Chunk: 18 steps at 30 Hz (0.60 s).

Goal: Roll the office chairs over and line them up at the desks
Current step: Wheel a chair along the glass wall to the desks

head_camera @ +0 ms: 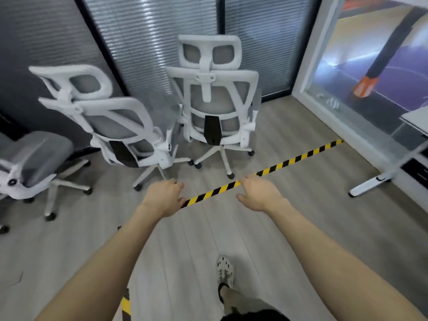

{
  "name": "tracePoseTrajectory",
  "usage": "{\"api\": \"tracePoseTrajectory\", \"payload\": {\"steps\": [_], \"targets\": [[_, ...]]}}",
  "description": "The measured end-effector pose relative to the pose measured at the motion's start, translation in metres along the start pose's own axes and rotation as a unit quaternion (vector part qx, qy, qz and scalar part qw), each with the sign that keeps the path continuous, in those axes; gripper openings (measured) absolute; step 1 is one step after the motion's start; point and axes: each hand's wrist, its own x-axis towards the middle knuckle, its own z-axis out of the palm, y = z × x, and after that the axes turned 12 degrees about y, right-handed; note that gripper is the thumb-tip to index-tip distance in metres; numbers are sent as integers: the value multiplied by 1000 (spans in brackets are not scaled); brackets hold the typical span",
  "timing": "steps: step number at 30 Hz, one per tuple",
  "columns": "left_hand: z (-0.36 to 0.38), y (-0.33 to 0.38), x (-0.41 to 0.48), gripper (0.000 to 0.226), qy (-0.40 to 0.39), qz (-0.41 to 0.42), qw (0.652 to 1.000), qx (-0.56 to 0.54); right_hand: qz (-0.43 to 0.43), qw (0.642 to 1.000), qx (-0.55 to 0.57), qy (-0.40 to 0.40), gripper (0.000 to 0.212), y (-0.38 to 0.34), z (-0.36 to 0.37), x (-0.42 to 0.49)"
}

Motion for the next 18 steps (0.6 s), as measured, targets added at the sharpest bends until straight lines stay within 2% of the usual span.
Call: {"api": "tracePoseTrajectory", "payload": {"steps": [4,10,14,18], "targets": [[-12,-48,78,38,2,-1,1000,11,-32,999,-35,2,29,-5,-14,98],[-25,-110,189,42,33,5,999,17,-38,998,-41,43,30,-3,-46,221],[-21,-144,276,53,81,27,996,-1,-9,994,-32,106,45,2,-63,299],[-23,-174,380,71,141,76,986,-37,34,980,-6,194,71,12,-84,388]]}}
